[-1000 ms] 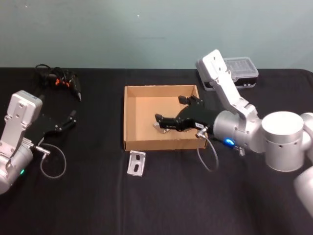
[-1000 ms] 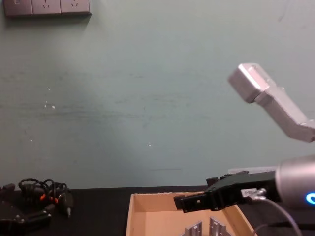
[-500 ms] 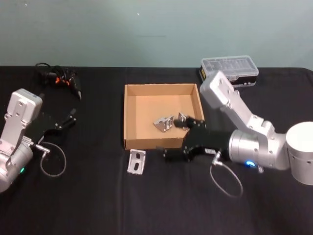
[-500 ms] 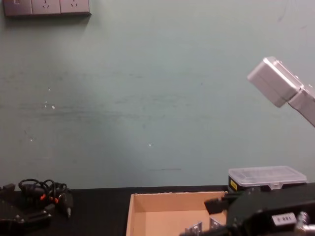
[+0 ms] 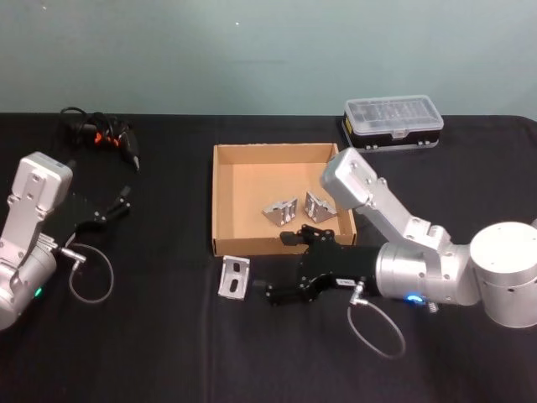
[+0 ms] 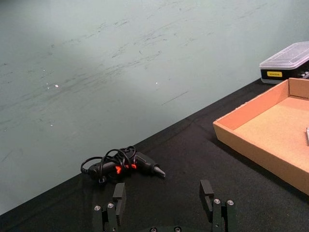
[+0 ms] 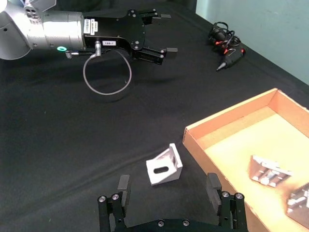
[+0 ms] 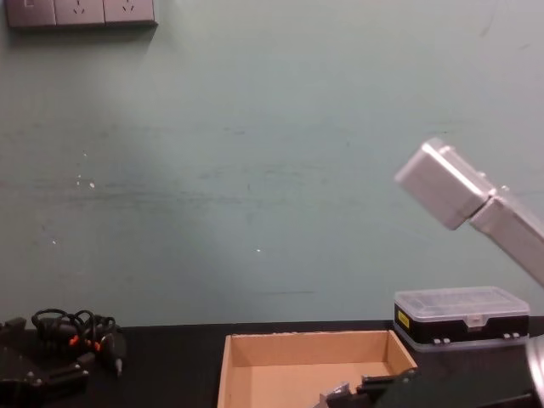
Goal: Use one hand to pick up the angle iron from the table and place it into the box.
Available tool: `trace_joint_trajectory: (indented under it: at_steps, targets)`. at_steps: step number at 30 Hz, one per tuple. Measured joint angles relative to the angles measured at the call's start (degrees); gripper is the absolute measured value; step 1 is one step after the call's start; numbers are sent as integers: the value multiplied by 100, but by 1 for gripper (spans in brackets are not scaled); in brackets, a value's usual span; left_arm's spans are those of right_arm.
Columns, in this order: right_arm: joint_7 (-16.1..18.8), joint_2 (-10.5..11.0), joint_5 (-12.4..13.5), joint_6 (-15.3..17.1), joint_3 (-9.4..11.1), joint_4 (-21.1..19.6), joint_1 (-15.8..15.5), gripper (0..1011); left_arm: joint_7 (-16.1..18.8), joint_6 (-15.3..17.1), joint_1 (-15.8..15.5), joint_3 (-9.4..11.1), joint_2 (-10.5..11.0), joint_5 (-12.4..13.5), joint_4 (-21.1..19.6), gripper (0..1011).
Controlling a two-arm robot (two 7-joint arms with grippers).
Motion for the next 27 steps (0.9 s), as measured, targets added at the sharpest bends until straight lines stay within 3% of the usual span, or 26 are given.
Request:
trace_joint_trajectory:
  at_steps: [14,27]
  targets:
    - [-250,-408,70,29,-286,652,271,1000,0,0,0,0,0,0,0,1000]
    - [-377,-646,72,0,-383,1036,409,1000,0,0,0,0,0,0,0,1000]
